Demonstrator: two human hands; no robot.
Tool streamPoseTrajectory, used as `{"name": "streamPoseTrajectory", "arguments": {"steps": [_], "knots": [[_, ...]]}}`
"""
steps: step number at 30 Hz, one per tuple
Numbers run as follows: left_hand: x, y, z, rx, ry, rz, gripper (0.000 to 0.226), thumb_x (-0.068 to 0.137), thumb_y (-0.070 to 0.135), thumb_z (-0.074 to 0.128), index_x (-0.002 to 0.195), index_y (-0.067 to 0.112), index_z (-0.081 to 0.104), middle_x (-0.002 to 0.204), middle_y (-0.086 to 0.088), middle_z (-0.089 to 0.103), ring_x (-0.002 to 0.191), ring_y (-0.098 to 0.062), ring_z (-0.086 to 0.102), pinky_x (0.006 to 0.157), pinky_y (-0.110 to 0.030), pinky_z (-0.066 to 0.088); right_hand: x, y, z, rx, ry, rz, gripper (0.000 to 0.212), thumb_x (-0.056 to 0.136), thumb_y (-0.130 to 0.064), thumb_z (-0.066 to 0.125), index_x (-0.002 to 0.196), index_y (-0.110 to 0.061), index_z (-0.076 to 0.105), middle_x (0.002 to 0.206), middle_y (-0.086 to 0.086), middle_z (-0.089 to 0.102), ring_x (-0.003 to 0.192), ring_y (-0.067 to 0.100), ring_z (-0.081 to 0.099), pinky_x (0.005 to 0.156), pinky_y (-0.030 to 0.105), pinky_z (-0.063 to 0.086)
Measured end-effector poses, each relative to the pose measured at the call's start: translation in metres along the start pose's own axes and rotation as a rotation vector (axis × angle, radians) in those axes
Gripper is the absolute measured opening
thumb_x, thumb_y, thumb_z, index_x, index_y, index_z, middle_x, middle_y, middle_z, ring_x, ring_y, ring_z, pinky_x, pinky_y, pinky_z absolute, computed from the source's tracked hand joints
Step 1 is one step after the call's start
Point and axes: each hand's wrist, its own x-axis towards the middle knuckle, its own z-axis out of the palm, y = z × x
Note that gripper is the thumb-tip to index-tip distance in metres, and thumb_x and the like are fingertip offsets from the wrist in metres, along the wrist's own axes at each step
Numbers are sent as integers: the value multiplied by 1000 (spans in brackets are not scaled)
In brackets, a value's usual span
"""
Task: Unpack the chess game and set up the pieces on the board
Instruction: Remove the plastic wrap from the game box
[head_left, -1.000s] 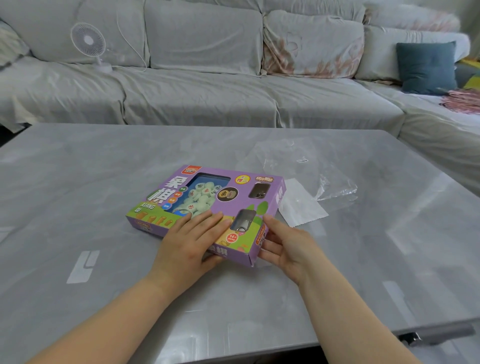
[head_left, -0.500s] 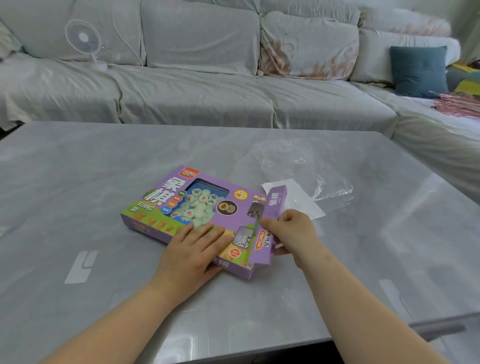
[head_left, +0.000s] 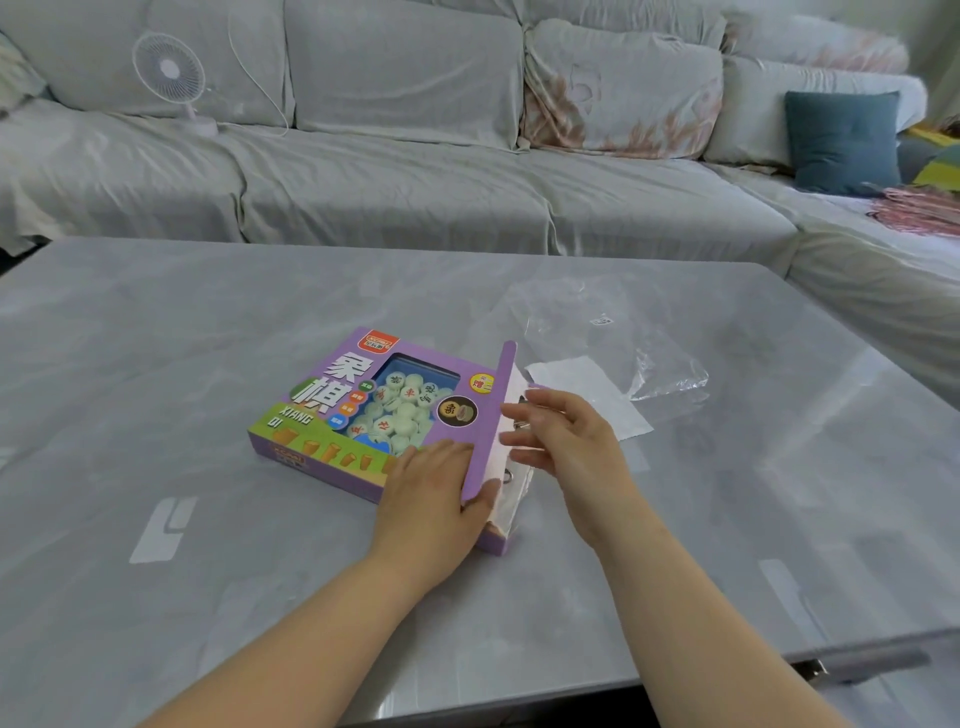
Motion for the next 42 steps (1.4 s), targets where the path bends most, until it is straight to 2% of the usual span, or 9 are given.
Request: {"name": "streamPoseTrajectory", "arguments": {"steps": [4,11,15,19,23,26,29,32,42], "knots": [[0,2,1,-52,-9,-27,45,97,37,26,135,17,38,139,5,41,129,-11,31,105,-18,10,4,17,-25,-194,230,138,7,89,-7,49,82,-10,49,69,3,54,47,14,49,38,17,44],[-2,2,-2,13,-68,-3,85,69,60,5,139,20,32,145,7,33,135,-8,23,105,-18,3,21,30,-1,-662,-14,280,20,89,-24,47,76,-10,40,58,6,50,30,15,44,30,13,32],[-3,-9,0,84,-111,17,100,54,72,2,136,28,38,146,11,32,135,-6,24,105,-20,0,28,31,6,-808,-7,212,10,86,-14,45,92,-7,41,76,12,57,53,26,51,49,25,41],[-3,-17,0,232,-185,64,93,66,86,7,117,28,59,129,3,55,120,-17,52,105,-27,25,32,29,1,-953,-30,190,9,86,-7,45,88,-4,54,103,22,64,75,26,54,58,27,41],[-2,-29,-3,224,-182,53,124,36,90,-23,139,39,26,152,9,18,140,-9,11,108,-22,-5,22,26,-20,-903,15,211,27,87,-9,45,60,-13,42,85,19,59,72,23,48,52,24,36],[1,-31,-11,251,-234,-16,133,30,84,-35,141,35,21,153,11,10,140,-6,5,111,-26,-5,13,29,-32,-826,78,218,18,85,-20,52,70,-12,43,83,13,60,72,26,51,60,27,43],[11,-42,-18,251,-107,-139,101,62,86,2,141,26,24,152,4,17,140,-13,11,113,-30,2,7,31,-36,-788,91,223,27,86,-24,53,106,-6,49,92,8,57,85,25,54,72,29,41],[37,-65,-26,325,-46,-318,72,83,59,44,141,22,23,151,-3,19,139,-21,14,113,-36,10,4,32,-35,-793,84,212,38,88,-27,51,120,-8,43,93,3,48,85,21,49,70,24,36],[58,-94,-38,316,-63,-542,60,91,50,35,140,17,27,146,-8,28,130,-29,31,104,-38,26,1,39,-50,-687,163,196,38,84,-7,51,121,-5,43,62,0,49,53,18,50,55,27,40]]}}
